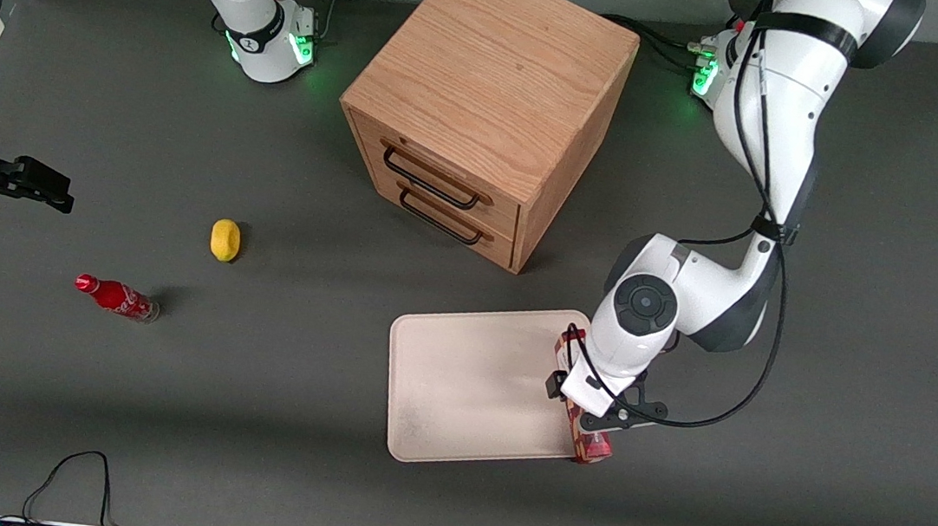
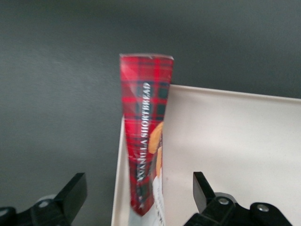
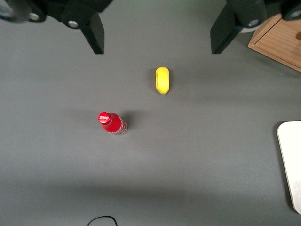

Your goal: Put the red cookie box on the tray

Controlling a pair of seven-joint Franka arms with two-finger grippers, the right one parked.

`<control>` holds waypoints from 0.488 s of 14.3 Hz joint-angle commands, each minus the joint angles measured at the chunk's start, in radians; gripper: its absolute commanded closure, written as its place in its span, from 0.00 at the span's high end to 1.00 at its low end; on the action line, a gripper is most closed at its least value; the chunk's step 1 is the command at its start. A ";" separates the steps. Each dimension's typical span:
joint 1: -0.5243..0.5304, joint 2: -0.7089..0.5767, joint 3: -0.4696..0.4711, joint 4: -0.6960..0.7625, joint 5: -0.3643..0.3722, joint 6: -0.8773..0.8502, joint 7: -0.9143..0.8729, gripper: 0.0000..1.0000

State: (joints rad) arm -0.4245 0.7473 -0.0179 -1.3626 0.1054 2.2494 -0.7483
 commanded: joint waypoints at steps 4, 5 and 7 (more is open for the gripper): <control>0.131 -0.253 0.000 -0.026 -0.041 -0.299 0.280 1.00; 0.159 -0.287 0.000 -0.027 -0.047 -0.363 0.349 1.00; 0.232 -0.351 0.000 -0.038 -0.065 -0.486 0.462 1.00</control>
State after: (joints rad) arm -0.2527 0.4714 -0.0123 -1.3527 0.0681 1.8444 -0.3982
